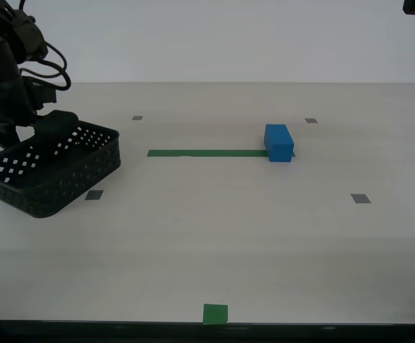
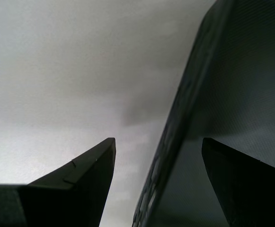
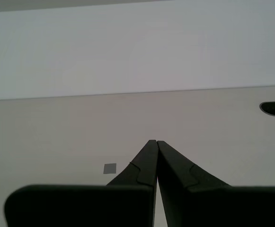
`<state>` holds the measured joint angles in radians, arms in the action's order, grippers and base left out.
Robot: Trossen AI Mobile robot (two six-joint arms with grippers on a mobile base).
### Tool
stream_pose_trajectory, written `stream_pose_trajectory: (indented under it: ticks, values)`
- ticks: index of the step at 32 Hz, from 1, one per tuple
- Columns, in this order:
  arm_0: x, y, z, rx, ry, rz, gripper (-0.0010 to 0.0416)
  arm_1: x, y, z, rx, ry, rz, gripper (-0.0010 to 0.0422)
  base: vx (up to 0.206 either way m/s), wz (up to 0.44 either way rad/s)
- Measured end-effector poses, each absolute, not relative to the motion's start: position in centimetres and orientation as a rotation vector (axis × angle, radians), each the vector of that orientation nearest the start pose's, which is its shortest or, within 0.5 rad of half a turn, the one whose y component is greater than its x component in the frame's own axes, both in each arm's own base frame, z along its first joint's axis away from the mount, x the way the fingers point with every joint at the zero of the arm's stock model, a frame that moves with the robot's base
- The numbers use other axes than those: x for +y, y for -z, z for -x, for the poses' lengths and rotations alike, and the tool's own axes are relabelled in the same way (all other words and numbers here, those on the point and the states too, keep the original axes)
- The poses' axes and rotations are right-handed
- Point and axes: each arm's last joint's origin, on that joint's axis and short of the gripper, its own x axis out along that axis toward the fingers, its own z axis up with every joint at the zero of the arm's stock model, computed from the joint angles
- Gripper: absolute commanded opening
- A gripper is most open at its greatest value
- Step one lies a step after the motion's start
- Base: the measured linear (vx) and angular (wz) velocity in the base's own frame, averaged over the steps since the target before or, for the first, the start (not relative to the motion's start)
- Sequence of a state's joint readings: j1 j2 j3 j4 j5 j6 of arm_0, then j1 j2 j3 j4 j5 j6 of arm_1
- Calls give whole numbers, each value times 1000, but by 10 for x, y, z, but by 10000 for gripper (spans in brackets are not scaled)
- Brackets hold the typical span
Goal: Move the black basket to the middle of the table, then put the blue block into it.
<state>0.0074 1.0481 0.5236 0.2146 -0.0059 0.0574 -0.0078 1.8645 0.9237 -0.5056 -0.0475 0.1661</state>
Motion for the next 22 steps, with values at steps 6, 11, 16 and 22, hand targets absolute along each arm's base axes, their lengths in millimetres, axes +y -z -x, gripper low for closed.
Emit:
stream_pose_trajectory:
  ticks: [6, 11, 16, 22]
  values:
    - [2, -232, -222, 311, -4, -57, 0, -1, -96, -305, 1448, 60, -180, 158, 0, 0]
    - [2, -232, -222, 311, -4, -57, 0, -1, -97, -302, 1483, 26, -128, 4, 0, 0]
    - [2, -232, -222, 311, -4, -57, 0, -1, -97, -299, 1509, 10, -78, -1, 0, 0]
    - [2, -232, -222, 311, -4, -57, 0, -9, -116, -303, 1506, 29, 36, -2, 0, 0]
